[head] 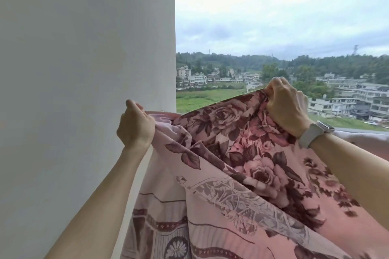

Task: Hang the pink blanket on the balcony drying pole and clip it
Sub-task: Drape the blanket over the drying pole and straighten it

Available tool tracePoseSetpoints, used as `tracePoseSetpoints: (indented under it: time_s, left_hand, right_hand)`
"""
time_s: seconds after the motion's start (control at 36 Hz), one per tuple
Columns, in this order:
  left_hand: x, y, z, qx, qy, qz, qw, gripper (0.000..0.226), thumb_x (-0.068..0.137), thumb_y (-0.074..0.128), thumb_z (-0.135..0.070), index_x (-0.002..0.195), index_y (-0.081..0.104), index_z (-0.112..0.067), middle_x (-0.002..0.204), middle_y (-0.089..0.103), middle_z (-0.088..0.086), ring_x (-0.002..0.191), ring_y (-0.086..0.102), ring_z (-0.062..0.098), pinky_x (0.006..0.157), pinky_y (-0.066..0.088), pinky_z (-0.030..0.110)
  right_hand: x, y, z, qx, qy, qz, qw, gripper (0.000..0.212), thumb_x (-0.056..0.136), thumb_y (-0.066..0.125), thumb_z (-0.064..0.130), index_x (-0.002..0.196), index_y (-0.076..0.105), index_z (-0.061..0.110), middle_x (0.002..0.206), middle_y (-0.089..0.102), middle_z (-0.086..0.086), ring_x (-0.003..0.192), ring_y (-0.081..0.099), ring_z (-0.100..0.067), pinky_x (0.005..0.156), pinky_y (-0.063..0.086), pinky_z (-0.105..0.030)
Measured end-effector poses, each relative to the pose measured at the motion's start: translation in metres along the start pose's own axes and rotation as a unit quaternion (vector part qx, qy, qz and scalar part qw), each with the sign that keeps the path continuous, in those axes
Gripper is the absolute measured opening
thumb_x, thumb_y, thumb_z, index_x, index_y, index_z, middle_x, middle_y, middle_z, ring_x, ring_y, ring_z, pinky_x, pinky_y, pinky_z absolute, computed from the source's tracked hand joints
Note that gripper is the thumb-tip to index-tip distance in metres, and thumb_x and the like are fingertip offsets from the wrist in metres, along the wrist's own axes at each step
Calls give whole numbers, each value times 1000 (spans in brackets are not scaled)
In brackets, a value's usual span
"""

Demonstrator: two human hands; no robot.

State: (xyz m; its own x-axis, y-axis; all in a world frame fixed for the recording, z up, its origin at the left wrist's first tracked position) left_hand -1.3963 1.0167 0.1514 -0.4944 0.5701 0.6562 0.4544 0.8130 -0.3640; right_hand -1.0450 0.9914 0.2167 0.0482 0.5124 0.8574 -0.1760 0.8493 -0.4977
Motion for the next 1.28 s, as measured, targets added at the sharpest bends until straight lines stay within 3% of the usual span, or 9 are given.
tracePoseSetpoints:
  time_s: [0.17,0.28,0.33,0.42,0.56,0.86,0.97,1.11,1.28]
  left_hand:
    - [-27,17,-77,28,189,49,980,36,88,48,-15,124,53,-15,127,49,11,122,40,29,106,24,51]
    - [-70,56,-157,50,371,194,907,44,94,43,-37,135,43,-20,138,48,-1,126,43,18,113,21,45]
    - [-84,77,-175,35,370,282,885,42,95,44,-32,135,42,-20,135,50,0,120,50,23,103,38,43]
    - [-82,78,-199,20,354,239,904,27,92,45,-17,118,55,-16,106,66,11,92,62,31,75,50,39]
    - [-88,67,-271,-18,393,159,906,14,92,43,-6,92,57,-7,68,58,5,59,54,22,51,32,26]
    - [-191,90,-412,-36,504,236,830,19,95,43,-21,100,57,-10,81,60,5,77,62,24,71,51,36]
    - [-192,111,-376,118,524,255,804,32,96,39,-41,113,53,-18,106,61,5,100,57,24,95,41,41]
    - [-179,133,-309,153,439,335,819,31,95,40,-37,109,61,-19,117,62,5,107,57,25,89,45,37]
    - [-176,121,-273,27,372,266,889,31,95,38,-28,88,63,-11,93,66,9,88,61,27,71,45,33]
  right_hand:
    - [-3,-30,-25,-20,3,-23,1000,8,88,44,0,89,49,5,91,55,-9,56,43,-23,48,19,-23]
    - [-2,-46,-37,-24,0,-35,999,9,87,45,-1,90,50,5,93,56,-10,56,46,-25,53,26,-25]
    - [0,-57,-54,-30,17,-45,998,7,87,46,0,90,50,5,92,57,-10,58,49,-27,54,28,-26]
    - [2,-76,-84,-42,43,-68,996,7,87,46,0,89,49,6,90,56,-11,59,51,-28,55,32,-28]
    - [14,-120,-134,-59,83,-105,989,8,88,44,0,90,51,4,91,58,-11,60,49,-25,54,31,-27]
    - [5,-194,-279,-190,148,-122,963,15,92,44,6,86,57,6,87,64,-13,54,44,-20,47,20,-18]
    - [-18,-143,-305,-167,183,19,969,13,84,50,12,73,53,17,73,64,-9,70,61,-28,64,47,-34]
    - [-30,-108,-264,-208,210,196,935,14,81,48,16,77,62,16,79,60,-1,81,58,-24,86,38,-38]
    - [-21,-84,-135,-76,14,127,989,39,85,45,12,122,56,19,129,55,-3,114,51,-22,99,34,-42]
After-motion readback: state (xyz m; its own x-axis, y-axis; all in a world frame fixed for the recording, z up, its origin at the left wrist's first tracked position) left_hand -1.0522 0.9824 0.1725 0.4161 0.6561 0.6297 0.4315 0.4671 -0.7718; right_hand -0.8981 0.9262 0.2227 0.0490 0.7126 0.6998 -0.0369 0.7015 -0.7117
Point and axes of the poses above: each hand's wrist, its own x-axis towards the middle knuckle, its own y-axis out of the palm, z = x × y, the point moved 9 cm from there along x, towards the middle knuckle
